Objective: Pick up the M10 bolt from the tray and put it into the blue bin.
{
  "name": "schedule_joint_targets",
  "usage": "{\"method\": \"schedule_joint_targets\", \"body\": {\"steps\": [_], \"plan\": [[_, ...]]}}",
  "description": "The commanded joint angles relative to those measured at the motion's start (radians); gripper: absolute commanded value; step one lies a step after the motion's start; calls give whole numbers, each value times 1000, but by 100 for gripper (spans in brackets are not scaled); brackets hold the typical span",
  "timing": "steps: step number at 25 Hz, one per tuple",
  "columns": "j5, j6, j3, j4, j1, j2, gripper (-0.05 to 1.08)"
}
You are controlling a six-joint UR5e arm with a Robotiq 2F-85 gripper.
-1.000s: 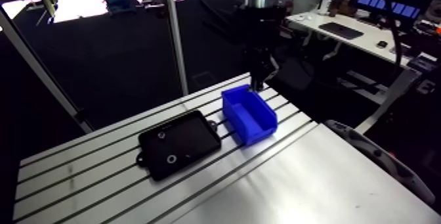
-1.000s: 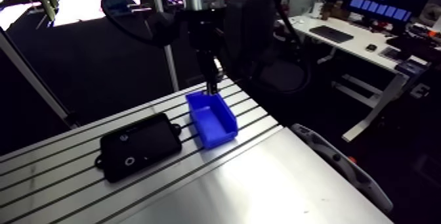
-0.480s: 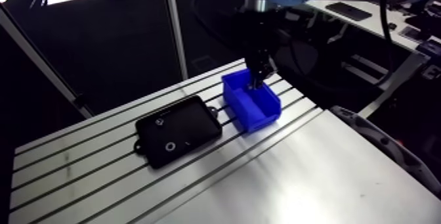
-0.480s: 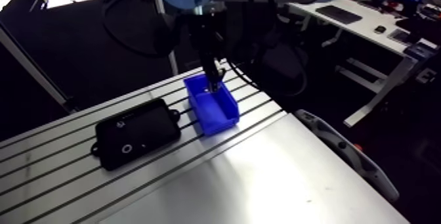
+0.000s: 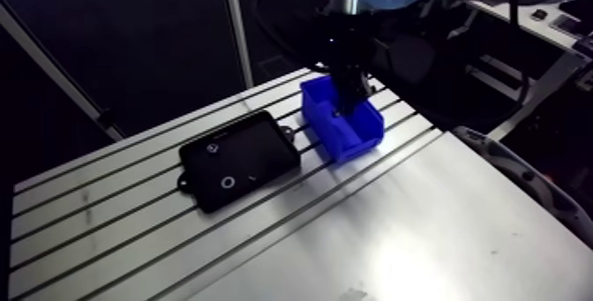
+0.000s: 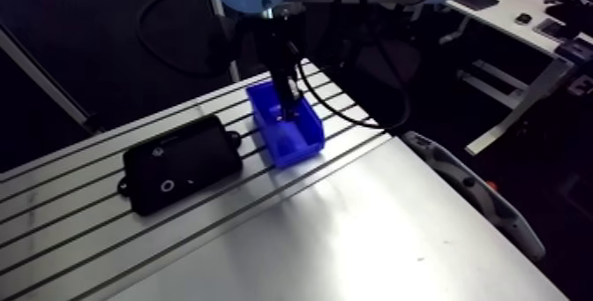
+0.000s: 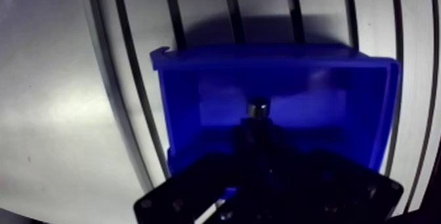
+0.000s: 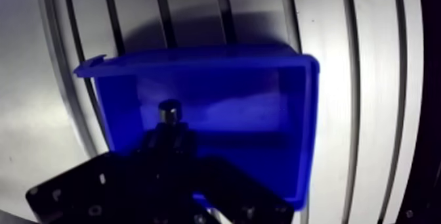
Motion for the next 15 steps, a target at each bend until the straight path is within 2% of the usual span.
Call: {"method": "schedule_joint_targets", "body": {"steps": [1, 7, 15], "plan": [[-13, 18, -1, -19, 3, 28, 102], [-22, 18, 2, -44, 10, 42, 101], [-25, 18, 10, -44, 13, 53, 95]]}}
